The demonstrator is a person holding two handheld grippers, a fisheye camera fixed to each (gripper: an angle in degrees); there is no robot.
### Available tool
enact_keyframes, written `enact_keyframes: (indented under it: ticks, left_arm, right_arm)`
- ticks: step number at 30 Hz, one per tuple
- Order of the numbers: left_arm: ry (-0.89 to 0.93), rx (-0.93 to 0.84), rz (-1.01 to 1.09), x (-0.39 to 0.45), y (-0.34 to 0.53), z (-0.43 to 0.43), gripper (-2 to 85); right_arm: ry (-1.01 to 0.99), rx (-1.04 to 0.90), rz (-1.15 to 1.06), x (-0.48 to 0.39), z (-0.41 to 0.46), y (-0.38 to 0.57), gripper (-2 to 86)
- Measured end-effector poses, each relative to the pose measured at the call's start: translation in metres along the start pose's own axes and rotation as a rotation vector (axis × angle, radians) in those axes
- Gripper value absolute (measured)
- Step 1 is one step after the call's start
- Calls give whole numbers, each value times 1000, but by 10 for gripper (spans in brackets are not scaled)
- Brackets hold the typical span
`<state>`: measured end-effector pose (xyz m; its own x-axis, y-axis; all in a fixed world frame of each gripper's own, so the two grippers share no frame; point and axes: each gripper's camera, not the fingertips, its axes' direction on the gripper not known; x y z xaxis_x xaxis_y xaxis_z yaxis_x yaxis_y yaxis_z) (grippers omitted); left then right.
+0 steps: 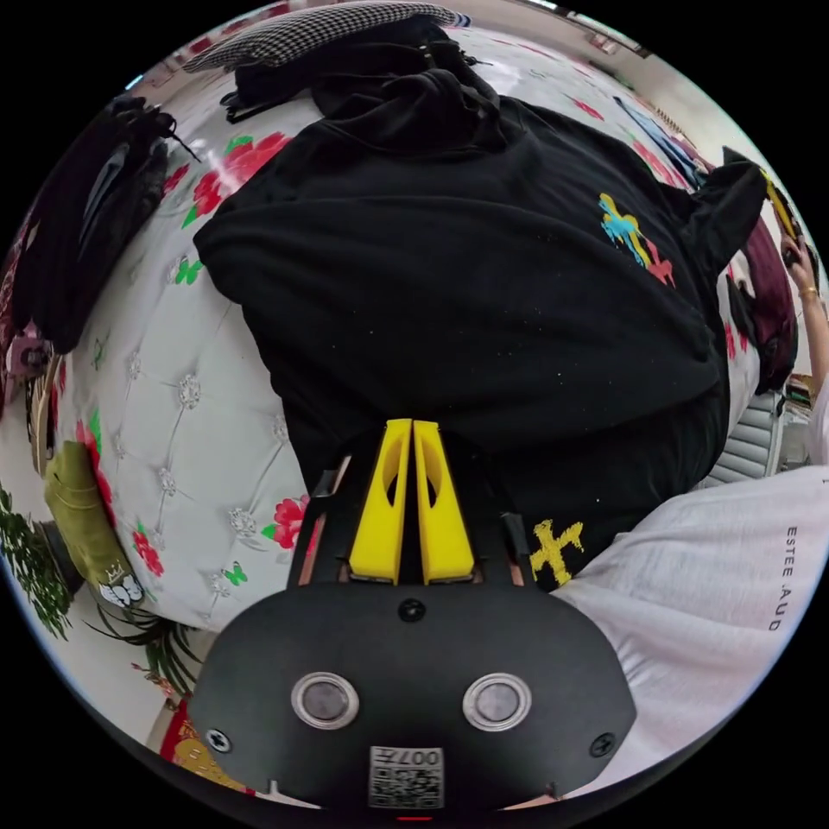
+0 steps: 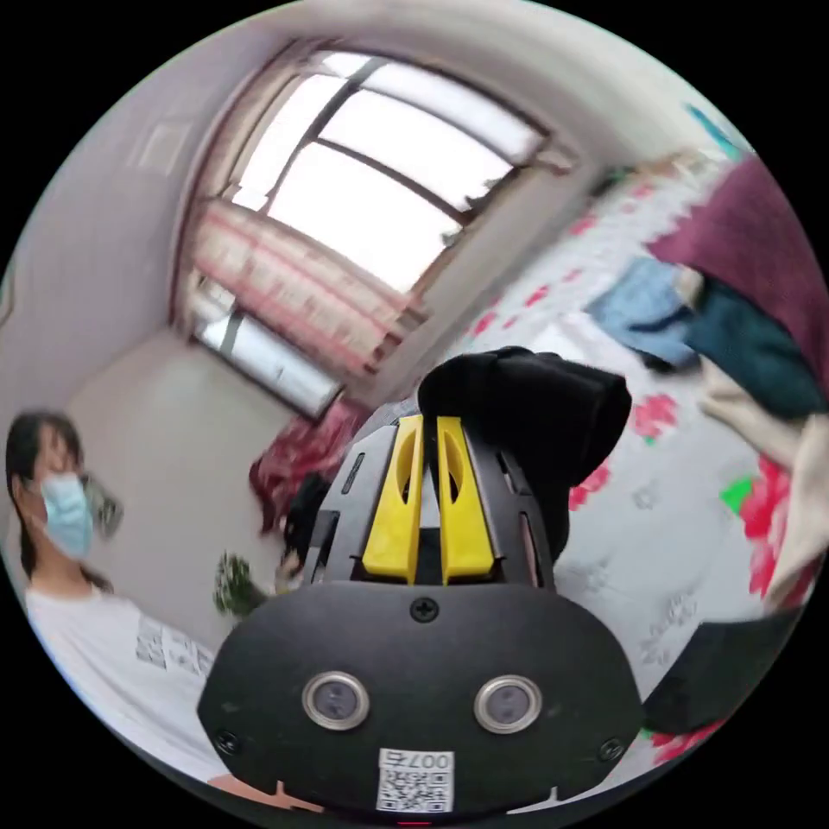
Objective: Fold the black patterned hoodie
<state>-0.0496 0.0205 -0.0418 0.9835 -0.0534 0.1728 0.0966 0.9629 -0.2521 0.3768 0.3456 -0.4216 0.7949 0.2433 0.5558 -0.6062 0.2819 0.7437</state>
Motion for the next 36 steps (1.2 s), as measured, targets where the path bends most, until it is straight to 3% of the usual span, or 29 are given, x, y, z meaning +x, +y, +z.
enact_keyframes:
  ticks: [4,7,11,13,15,21,25,30,36]
  left_arm:
    - [82,77,-117,-27,17,-12,-7]
    - [271,247,-187,-55,48,-34,5]
    - [395,342,-225,-97,92,-41,59]
    - [449,342,-223,-112,106,-37,77]
    - [501,352,-207,-124,121,-37,94]
    - [484,347,-65,-119,130,-43,109]
    - [506,298,32,-100,119,-39,108]
    - [414,256,84,-81,113,-38,13]
    - [525,330,91,-97,126,-70,-5]
  right_arm:
    - [-100,-289,-431,-201,100,80,5]
    - [-155,-470,-560,-291,181,191,7]
    - [-151,-754,-525,-319,293,347,13]
    - [-31,-1055,-515,-308,363,455,19]
    - [121,-1177,-587,-306,387,513,23]
    - [146,-1032,-735,-346,370,509,39]
    - [189,-978,-655,-330,378,505,49]
    - [232,-958,-548,-297,375,513,59]
    - [208,-1013,-697,-295,392,539,52]
